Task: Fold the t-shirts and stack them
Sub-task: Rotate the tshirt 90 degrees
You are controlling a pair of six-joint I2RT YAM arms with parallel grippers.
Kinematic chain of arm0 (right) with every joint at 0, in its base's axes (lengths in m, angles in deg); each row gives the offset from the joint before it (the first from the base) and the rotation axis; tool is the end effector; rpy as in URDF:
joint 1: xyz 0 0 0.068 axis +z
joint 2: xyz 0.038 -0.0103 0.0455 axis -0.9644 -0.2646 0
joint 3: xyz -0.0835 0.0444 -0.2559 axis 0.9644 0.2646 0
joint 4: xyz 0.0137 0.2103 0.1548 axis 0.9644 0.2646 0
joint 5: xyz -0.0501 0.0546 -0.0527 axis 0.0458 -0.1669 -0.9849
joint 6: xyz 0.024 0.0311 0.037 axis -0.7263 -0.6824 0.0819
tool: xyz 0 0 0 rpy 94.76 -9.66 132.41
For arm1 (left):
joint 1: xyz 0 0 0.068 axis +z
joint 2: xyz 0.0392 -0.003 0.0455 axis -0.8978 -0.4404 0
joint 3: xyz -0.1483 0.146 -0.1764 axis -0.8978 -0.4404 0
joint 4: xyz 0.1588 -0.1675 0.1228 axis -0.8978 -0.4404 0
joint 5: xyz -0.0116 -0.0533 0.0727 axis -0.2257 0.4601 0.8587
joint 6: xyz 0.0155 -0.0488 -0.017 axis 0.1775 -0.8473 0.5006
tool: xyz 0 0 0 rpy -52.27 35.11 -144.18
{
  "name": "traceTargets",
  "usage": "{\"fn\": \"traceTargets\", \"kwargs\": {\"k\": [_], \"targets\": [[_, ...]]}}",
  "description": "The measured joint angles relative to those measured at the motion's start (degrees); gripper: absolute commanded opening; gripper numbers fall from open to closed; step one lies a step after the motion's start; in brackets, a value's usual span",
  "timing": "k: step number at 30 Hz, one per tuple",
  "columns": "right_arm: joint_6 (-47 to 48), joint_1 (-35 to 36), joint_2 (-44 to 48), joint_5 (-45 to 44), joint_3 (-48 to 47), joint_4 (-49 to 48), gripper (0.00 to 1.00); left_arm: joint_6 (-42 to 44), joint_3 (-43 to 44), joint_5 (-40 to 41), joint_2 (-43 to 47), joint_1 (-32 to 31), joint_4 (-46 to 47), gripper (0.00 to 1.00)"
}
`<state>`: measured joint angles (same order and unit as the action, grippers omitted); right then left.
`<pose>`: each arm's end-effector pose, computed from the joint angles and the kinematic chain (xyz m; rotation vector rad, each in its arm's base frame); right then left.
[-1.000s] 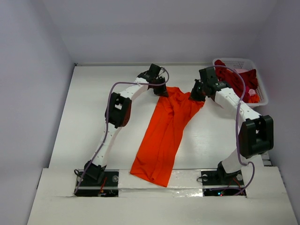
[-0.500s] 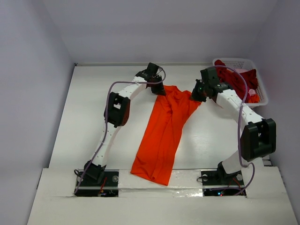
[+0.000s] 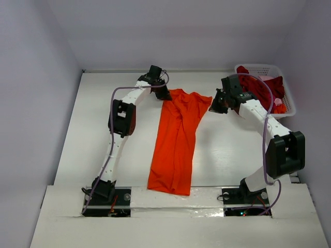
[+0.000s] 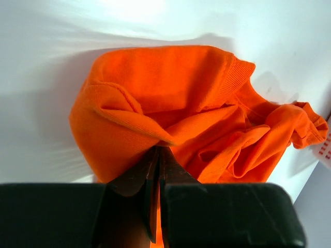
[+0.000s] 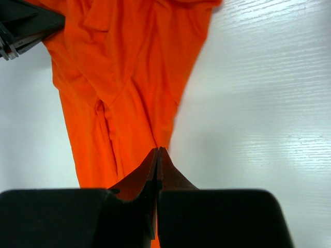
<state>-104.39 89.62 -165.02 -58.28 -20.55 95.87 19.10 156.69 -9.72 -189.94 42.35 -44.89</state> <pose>0.3264 0.0896 0.2828 0.3621 2.4722 0.4347 0.5234 -0.2208 0.1566 -0.1389 2.5241 -0.9076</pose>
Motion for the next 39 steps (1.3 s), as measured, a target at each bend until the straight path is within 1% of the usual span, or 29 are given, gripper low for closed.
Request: {"fn": "traceTargets", "kwargs": {"k": [23,39], "targets": [[0.00,0.00,0.09,0.22,0.00,-0.02,0.00,-4.63,-0.37,5.33,0.92,6.21,-1.73,0.00],[0.13,0.00,0.09,0.44,0.00,-0.07,0.00,-4.20,0.52,7.67,0.98,6.67,-3.26,0.00]]}}
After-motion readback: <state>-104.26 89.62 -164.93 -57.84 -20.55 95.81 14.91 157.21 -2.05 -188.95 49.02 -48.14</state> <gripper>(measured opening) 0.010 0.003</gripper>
